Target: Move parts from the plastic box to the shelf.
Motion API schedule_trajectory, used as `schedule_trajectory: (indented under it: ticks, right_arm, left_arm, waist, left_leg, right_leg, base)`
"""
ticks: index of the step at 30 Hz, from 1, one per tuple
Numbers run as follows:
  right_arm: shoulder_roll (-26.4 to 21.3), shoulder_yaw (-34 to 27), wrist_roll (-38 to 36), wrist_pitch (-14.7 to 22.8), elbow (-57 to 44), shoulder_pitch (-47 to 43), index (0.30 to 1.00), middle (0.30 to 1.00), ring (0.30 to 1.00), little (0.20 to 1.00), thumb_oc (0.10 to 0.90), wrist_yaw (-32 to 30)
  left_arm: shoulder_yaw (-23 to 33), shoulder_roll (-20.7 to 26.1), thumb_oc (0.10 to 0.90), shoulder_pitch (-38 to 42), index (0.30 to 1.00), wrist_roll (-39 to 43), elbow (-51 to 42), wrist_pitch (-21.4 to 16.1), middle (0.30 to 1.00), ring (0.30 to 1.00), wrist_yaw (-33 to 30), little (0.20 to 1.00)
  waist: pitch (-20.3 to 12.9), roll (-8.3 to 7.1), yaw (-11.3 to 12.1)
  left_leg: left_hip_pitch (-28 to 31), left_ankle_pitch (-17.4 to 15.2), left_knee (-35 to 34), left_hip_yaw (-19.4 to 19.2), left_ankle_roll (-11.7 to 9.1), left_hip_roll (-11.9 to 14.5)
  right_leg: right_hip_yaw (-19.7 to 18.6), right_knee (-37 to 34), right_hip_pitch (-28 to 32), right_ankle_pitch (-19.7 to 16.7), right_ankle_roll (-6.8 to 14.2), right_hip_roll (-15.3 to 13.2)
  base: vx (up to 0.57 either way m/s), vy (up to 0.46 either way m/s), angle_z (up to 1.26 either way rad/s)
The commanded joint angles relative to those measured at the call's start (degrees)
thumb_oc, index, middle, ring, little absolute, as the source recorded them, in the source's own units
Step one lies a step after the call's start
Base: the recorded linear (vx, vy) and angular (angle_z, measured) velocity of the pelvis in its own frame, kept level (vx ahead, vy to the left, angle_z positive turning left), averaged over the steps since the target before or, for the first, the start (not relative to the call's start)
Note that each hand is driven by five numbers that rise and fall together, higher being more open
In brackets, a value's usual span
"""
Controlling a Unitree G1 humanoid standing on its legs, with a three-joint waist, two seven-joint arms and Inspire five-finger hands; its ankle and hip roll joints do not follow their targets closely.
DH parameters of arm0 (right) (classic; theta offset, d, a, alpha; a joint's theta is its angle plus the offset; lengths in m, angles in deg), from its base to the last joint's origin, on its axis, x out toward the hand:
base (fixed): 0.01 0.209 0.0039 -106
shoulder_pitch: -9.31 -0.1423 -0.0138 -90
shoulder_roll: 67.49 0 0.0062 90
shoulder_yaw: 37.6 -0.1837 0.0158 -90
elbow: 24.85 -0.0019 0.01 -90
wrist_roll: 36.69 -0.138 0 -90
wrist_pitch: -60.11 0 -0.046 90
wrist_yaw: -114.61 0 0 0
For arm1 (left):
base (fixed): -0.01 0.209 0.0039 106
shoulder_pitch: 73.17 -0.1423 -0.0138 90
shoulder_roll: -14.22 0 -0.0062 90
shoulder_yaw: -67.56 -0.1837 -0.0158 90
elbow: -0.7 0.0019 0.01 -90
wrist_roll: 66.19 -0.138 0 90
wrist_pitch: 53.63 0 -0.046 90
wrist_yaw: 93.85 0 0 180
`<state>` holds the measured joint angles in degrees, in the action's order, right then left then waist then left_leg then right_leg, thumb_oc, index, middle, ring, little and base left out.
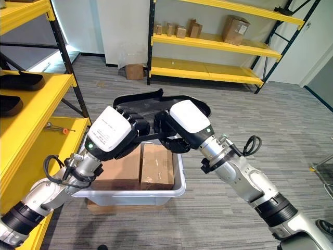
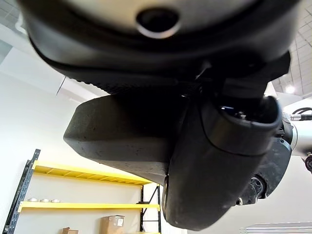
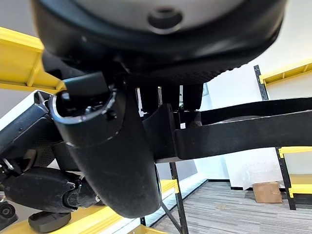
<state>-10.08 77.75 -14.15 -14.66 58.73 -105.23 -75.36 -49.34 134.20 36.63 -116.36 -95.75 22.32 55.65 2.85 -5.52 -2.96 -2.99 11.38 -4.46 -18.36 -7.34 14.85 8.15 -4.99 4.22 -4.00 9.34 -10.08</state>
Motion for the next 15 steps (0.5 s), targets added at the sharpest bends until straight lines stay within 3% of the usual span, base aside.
schedule_trajectory:
  ticks: [1,3,4,5,6,15]
  right_arm:
    - [1.1,-7.4,-2.8,0.3,-3.7,-7.7,0.300,0.300,0.300,0.300,0.400,-7.1]
    - [1.3,-7.8,-2.9,0.2,-3.9,-7.2,0.300,0.300,0.300,0.300,0.400,-7.1]
    - [1.9,-8.8,-3.7,0.4,-4.3,-5.7,0.577,0.577,0.577,0.577,0.598,-6.8]
    - [1.9,-9.0,-3.7,0.4,-4.5,-5.6,0.693,0.693,0.693,0.693,0.680,-6.7]
    - [2.2,-9.5,-4.2,0.4,-4.9,-4.8,1.000,1.000,1.000,1.000,0.900,-6.5]
    - [6.9,-17.3,-8.0,1.9,-9.6,4.6,1.000,1.000,1.000,1.000,0.900,-6.8]
  left_arm:
    - [5.0,-0.6,0.400,6.4,0.300,1.2,0.7,1.0,0.300,0.300,-3.6,0.300]
    - [5.6,-0.5,0.400,6.0,0.300,1.4,0.6,1.1,0.300,0.300,-3.7,0.300]
    - [6.6,-0.8,0.400,5.1,0.300,1.8,0.8,1.3,0.300,0.300,-3.9,0.300]
    - [6.6,-0.7,0.400,5.0,0.300,1.8,0.7,1.3,0.300,0.300,-3.9,0.300]
    - [7.1,-0.8,0.400,4.5,0.300,1.9,0.8,1.2,0.300,0.300,-3.9,0.300]
    - [11.0,-1.5,0.400,-0.6,0.300,3.2,2.4,1.5,0.300,0.300,-3.7,0.300]
  waist:
    - [-2.8,-0.70,0.1]
    - [-2.8,-0.67,0.1]
    - [-2.8,-0.51,0.0]
    - [-2.8,-0.54,0.0]
    - [-2.8,-0.44,0.0]
    - [-3.5,1.12,-1.3]
  left_leg:
    - [1.8,-1.8,0.0,0.2,-2.6,4.4]
    - [1.8,-1.8,0.0,0.2,-2.6,4.3]
    - [2.0,-1.8,0.0,0.1,-2.5,4.2]
    - [2.0,-1.8,0.0,0.1,-2.5,4.2]
    - [2.1,-1.9,0.0,0.1,-2.5,4.2]
    - [3.0,-1.8,0.0,-0.2,-2.6,4.3]
  right_leg:
    - [1.5,0.0,2.8,2.0,2.9,-2.8]
    - [1.5,0.0,2.9,2.0,2.9,-2.8]
    - [1.6,0.0,3.0,2.1,2.8,-2.8]
    - [1.6,0.0,3.0,2.1,2.8,-2.8]
    - [1.5,0.0,3.1,2.2,2.8,-2.9]
    - [1.2,0.0,3.8,2.4,2.6,-3.0]
  base:
    - [0.00,0.000,0.00]
    - [0.00,0.000,0.00]
    - [0.00,0.000,0.00]
    - [0.00,0.000,0.00]
    - [0.00,0.000,0.00]
    - [0.00,-0.010,-0.01]
